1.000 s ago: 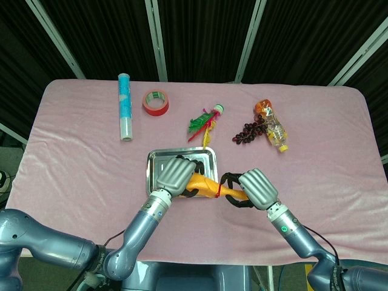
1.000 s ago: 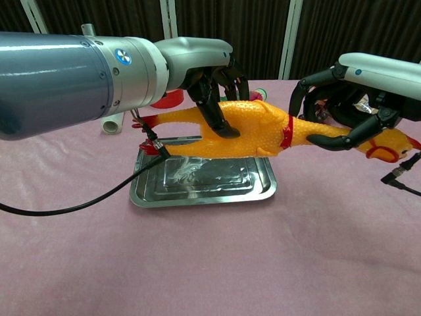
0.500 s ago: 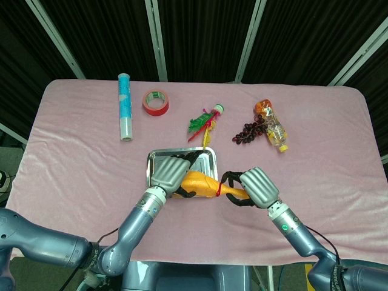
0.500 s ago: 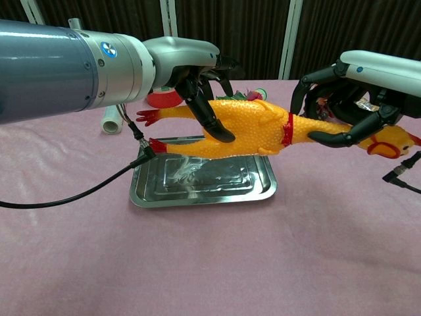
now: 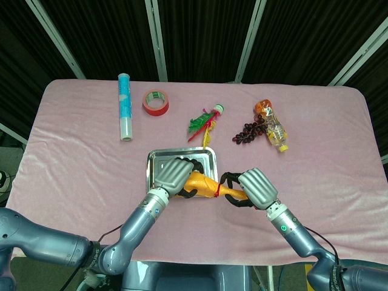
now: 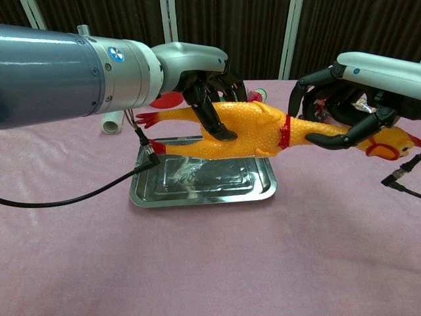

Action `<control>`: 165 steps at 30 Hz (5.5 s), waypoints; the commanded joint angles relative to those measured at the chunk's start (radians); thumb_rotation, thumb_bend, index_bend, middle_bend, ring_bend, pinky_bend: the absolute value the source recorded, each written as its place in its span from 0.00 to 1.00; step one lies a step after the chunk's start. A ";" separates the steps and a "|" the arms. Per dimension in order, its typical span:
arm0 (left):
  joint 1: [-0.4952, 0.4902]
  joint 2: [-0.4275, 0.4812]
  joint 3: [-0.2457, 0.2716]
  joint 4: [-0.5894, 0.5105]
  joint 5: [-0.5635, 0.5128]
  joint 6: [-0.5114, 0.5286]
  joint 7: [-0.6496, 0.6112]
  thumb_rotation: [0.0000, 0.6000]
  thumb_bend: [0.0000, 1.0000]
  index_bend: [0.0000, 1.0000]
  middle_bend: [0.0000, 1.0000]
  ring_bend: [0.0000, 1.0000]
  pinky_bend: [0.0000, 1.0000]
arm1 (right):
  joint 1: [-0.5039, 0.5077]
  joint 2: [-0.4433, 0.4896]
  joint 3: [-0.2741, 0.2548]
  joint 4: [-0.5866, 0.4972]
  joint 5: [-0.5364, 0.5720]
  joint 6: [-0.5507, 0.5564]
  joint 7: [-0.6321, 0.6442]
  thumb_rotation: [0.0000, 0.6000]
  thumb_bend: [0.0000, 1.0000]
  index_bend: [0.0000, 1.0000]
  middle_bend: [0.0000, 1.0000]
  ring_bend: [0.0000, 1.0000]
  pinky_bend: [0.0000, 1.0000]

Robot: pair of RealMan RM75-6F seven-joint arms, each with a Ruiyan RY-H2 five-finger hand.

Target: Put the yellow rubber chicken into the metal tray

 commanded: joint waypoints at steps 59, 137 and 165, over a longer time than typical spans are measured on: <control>0.323 0.340 0.191 -0.233 0.555 0.144 -0.287 0.89 0.00 0.00 0.00 0.00 0.14 | 0.014 -0.014 0.002 0.110 -0.002 -0.013 0.165 1.00 0.89 1.00 0.79 0.79 0.89; 0.681 0.579 0.187 -0.074 0.746 0.121 -0.617 1.00 0.00 0.00 0.00 0.00 0.09 | 0.213 -0.207 0.123 0.375 0.206 -0.213 0.085 1.00 0.26 0.32 0.29 0.27 0.37; 0.928 0.526 0.318 0.093 0.938 0.367 -0.556 1.00 0.00 0.02 0.00 0.00 0.02 | -0.319 0.159 -0.022 0.193 0.158 0.360 -0.056 1.00 0.47 0.18 0.25 0.12 0.20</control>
